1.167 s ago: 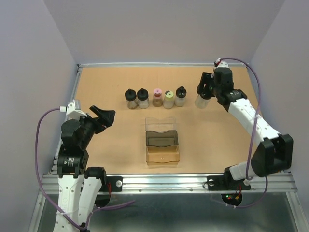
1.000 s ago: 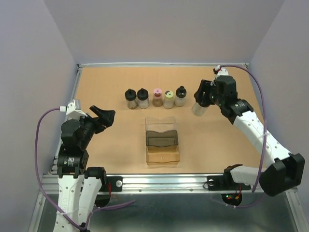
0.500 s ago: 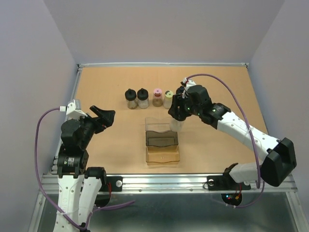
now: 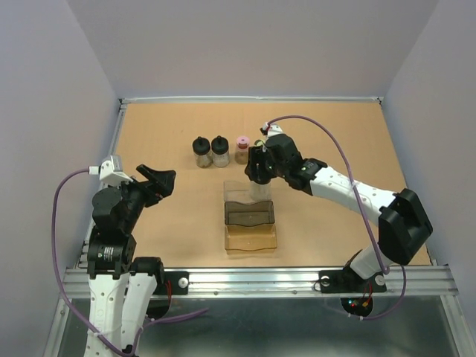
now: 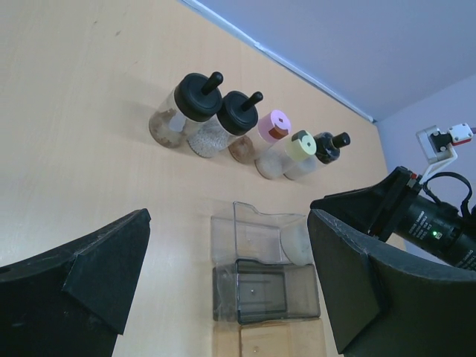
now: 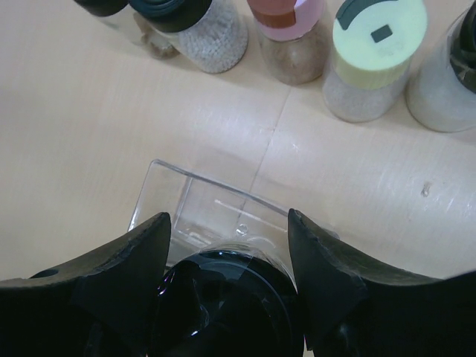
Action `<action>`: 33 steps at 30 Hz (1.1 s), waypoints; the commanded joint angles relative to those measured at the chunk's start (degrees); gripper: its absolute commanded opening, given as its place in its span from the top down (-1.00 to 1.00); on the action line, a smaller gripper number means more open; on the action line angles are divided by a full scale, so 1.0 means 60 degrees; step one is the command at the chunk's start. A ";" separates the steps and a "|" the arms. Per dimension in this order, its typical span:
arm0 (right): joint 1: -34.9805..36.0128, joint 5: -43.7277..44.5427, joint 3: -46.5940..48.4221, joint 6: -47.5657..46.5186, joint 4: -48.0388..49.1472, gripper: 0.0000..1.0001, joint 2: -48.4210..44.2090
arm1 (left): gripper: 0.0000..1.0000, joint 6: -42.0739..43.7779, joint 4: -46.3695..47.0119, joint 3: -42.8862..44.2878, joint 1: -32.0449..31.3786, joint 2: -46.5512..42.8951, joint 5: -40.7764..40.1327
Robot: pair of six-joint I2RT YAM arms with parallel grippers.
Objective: Organize the condiment bottles
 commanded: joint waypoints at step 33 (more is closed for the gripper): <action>0.0277 0.1615 -0.0860 -0.0084 0.1794 -1.00 0.0666 | -0.96 -0.0053 0.0407 -0.0243 0.0001 -0.0284 -0.0244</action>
